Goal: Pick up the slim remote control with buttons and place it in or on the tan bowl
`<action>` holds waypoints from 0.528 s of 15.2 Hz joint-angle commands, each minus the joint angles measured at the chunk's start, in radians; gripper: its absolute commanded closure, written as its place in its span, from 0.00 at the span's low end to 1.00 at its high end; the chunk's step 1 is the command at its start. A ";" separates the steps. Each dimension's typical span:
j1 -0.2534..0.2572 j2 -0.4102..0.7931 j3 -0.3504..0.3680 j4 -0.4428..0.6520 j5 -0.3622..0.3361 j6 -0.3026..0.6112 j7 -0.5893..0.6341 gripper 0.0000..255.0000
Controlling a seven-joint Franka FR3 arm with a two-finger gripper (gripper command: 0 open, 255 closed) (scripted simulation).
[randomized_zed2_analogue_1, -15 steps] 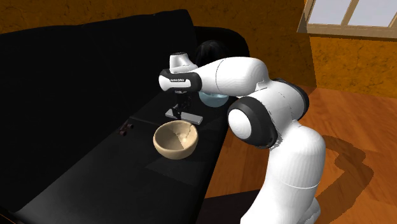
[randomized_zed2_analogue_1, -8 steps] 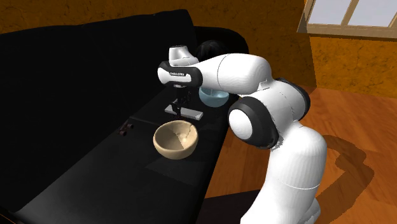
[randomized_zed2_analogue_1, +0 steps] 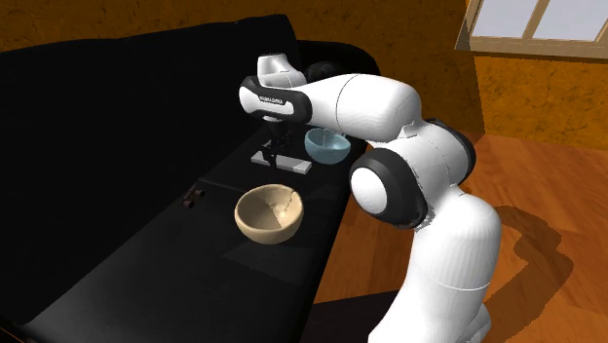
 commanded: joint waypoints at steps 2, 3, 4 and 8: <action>0.001 0.008 0.001 0.053 -0.001 -0.044 0.001 1.00; 0.002 0.010 0.001 0.069 -0.001 -0.059 0.001 1.00; 0.002 0.013 0.001 0.086 -0.002 -0.073 0.001 1.00; 0.004 0.025 0.001 0.157 -0.003 -0.132 0.002 1.00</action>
